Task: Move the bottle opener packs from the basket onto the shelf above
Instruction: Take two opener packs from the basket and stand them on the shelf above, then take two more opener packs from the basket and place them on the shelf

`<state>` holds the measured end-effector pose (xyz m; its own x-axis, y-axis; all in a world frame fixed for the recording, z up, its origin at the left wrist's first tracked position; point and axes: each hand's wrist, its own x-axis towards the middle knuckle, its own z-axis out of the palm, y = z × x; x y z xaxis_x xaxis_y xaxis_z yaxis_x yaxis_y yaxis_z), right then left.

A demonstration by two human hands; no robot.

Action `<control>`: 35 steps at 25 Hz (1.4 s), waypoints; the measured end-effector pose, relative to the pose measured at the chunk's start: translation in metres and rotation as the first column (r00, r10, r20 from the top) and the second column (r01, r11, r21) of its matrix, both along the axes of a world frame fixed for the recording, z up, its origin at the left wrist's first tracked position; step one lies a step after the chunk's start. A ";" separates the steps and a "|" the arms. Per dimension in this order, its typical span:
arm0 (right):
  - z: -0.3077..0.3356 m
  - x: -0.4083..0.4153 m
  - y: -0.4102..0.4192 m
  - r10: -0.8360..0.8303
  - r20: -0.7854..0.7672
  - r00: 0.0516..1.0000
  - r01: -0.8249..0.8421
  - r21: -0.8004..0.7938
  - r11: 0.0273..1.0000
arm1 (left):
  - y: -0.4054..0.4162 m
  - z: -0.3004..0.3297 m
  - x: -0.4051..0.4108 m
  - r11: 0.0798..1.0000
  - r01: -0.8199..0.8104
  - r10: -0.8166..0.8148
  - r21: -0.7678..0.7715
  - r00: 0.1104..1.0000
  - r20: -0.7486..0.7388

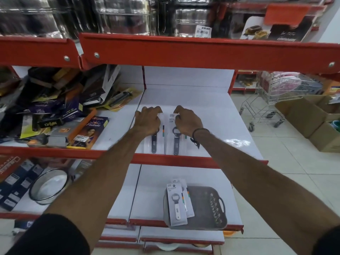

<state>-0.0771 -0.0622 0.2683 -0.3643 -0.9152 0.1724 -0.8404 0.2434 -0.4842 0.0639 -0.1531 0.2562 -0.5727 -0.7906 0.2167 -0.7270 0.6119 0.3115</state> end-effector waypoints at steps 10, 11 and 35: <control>-0.023 0.000 -0.001 0.076 -0.235 0.969 0.008 0.338 0.941 | 0.015 -0.022 0.012 0.997 0.020 -0.040 0.072 0.955 0.292; -0.024 0.001 0.004 0.089 -0.275 0.957 0.014 0.353 0.936 | 0.021 -0.023 0.016 0.998 0.011 -0.031 0.066 0.952 0.305; -0.205 0.017 0.160 0.147 -0.226 0.963 -0.031 0.449 0.893 | 0.164 -0.216 0.035 0.950 0.092 -0.175 0.300 0.949 0.263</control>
